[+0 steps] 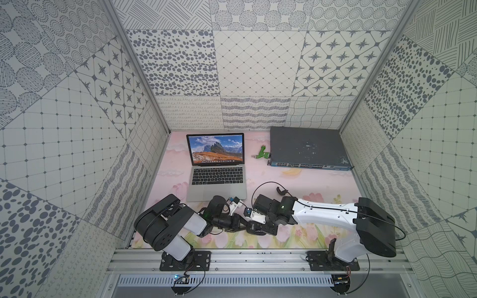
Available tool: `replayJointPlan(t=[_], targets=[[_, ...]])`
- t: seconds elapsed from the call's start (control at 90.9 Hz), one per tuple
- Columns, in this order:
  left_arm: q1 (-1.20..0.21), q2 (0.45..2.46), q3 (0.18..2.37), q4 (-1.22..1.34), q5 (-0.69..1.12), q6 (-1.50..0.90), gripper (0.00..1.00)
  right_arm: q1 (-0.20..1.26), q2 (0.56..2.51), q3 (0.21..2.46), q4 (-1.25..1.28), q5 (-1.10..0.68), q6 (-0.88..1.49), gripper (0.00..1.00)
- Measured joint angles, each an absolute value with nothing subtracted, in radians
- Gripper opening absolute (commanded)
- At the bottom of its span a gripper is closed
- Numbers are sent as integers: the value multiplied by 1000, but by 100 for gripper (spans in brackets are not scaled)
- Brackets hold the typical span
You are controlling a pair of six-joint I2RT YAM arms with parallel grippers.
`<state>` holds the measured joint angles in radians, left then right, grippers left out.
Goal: Remove the wireless mouse receiver from the laptop
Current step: Insert the USB plug into the mouse.
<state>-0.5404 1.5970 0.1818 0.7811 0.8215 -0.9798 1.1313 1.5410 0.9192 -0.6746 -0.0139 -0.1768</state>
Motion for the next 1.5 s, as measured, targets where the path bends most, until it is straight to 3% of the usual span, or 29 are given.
replayJointPlan(t=[0.363, 0.935, 1.243, 1.496], targets=[[-540, 1593, 184, 767, 824, -979, 22, 1131, 1542, 920, -676, -19, -190, 27], [-543, 1594, 186, 767, 826, -968, 22, 1130, 1542, 920, -672, -37, -192, 53], [-543, 1594, 186, 767, 826, -968, 22, 1122, 1452, 920, -655, -75, -191, 58], [-544, 1594, 186, 767, 826, -968, 22, 1052, 1286, 922, -658, -95, -175, 47]])
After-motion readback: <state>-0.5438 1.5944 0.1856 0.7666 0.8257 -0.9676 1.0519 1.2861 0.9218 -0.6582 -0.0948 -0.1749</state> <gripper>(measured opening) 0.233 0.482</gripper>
